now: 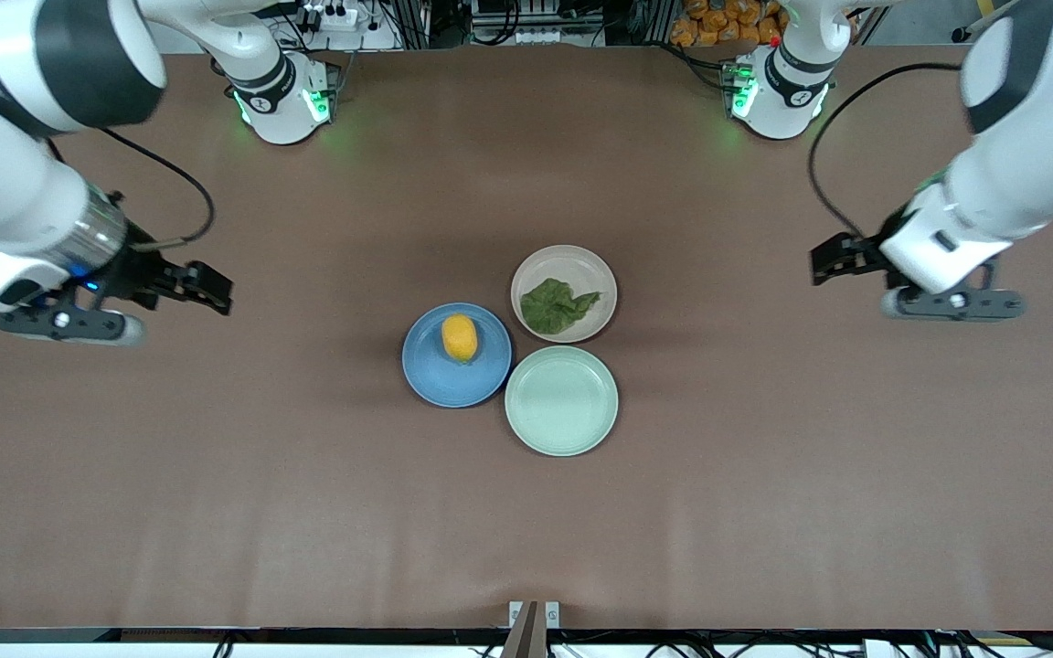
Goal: Pick lemon and lettuce from blue and beige plates
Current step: 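Move the right gripper toward the lemon while the left gripper approaches the lettuce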
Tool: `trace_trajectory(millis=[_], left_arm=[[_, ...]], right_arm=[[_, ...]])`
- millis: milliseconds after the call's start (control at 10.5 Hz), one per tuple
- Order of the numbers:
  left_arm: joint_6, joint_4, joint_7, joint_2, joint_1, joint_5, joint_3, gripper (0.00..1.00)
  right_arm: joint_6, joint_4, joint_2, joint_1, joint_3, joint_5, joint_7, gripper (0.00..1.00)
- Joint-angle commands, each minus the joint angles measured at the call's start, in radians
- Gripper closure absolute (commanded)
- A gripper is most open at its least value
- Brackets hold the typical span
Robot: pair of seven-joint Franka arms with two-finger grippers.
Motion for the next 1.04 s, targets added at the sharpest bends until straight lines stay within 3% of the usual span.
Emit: trace_trajectory(millis=[0,285,474,664,949], left_arm=[[0.104,-0.106,-0.103,-0.026,0.006,-0.020,-0.086,0.00],[0.286,-0.238,-0.250,-0.020,0.004,-0.008,-0.201,0.00],[0.401,-0.322,-0.306,-0.012,0.001,-0.006,-0.255,0.00],[0.541,-0.413,-0.352,0.005,-0.043,0.004,-0.275,0.00],[0.598,-0.418,-0.484,0.095,-0.126,0.159,-0.276,0.00]], right_arm=[[0.014,0.016,0.026,0.000,0.029,-0.008,0.050,0.00],[0.032,0.012,0.035,0.009,0.038,0.001,0.062,0.00],[0.084,0.009,0.099,0.057,0.077,-0.009,0.172,0.00],[0.125,0.010,0.162,0.074,0.101,-0.005,0.194,0.00],[0.223,0.009,0.255,0.098,0.143,-0.008,0.256,0.00]])
